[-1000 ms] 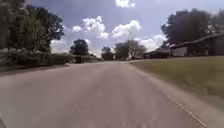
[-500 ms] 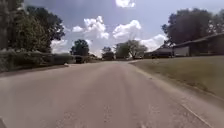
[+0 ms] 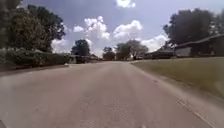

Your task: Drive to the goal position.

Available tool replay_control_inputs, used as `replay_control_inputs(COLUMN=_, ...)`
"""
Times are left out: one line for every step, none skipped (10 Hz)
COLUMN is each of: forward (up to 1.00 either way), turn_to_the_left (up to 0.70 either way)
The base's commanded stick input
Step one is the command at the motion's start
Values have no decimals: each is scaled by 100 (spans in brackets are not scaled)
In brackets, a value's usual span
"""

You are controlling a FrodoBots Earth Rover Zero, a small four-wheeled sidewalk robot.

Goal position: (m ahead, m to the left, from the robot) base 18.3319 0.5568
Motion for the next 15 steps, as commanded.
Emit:
replay_control_inputs(forward=70, turn_to_the_left=0)
replay_control_inputs(forward=70, turn_to_the_left=0)
replay_control_inputs(forward=70, turn_to_the_left=0)
replay_control_inputs(forward=70, turn_to_the_left=0)
replay_control_inputs(forward=70, turn_to_the_left=0)
replay_control_inputs(forward=70, turn_to_the_left=0)
replay_control_inputs(forward=70, turn_to_the_left=0)
replay_control_inputs(forward=70, turn_to_the_left=0)
replay_control_inputs(forward=70, turn_to_the_left=0)
replay_control_inputs(forward=70, turn_to_the_left=0)
replay_control_inputs(forward=70, turn_to_the_left=0)
replay_control_inputs(forward=70, turn_to_the_left=0)
replay_control_inputs(forward=70, turn_to_the_left=-14)
replay_control_inputs(forward=70, turn_to_the_left=-35)
replay_control_inputs(forward=70, turn_to_the_left=-35)
